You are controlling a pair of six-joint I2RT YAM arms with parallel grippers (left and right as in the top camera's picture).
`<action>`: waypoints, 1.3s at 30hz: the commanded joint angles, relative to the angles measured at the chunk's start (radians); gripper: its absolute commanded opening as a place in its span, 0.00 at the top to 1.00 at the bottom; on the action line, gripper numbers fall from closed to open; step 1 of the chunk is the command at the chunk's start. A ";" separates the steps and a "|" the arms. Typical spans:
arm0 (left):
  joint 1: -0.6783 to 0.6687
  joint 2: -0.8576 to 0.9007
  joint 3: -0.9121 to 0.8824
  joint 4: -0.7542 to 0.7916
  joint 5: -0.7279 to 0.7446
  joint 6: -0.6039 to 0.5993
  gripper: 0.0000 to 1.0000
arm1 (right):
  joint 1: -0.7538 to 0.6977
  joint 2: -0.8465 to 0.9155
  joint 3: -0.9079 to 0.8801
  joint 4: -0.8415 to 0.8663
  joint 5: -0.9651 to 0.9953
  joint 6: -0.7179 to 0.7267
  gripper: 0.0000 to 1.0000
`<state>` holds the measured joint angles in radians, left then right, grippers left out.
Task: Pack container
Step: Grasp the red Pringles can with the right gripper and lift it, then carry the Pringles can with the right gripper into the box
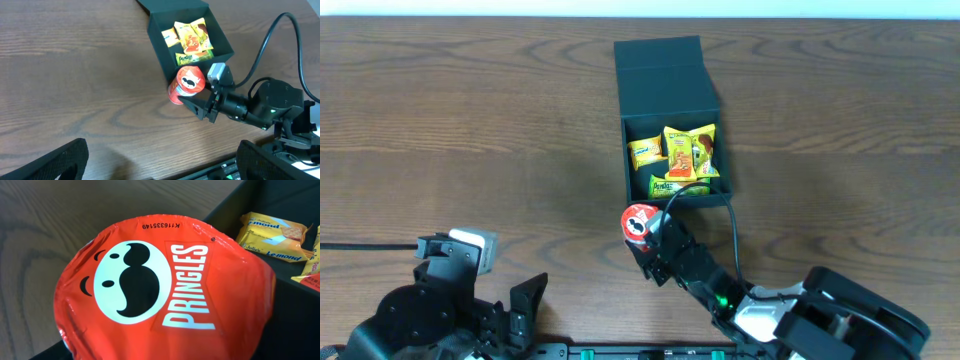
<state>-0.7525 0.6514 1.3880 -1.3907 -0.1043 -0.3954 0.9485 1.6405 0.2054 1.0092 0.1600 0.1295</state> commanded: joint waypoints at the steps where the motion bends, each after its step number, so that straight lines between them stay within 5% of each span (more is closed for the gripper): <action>1: 0.004 -0.006 0.010 -0.003 -0.003 0.006 0.05 | 0.008 0.018 0.011 0.002 0.009 0.013 0.37; 21: 0.004 -0.006 0.001 -0.043 -0.026 0.037 0.05 | 0.012 -0.063 0.010 -0.165 0.000 0.121 0.45; 33: 0.004 -0.003 -0.051 -0.043 -0.026 0.082 0.04 | 0.014 -0.601 0.020 -0.806 0.002 0.184 0.48; 39: 0.004 -0.003 -0.079 -0.040 -0.026 0.087 0.05 | 0.013 -0.794 0.169 -1.185 0.047 0.192 0.48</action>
<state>-0.7525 0.6518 1.3251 -1.4322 -0.1127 -0.3317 0.9504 0.8852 0.2943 -0.1329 0.1707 0.3004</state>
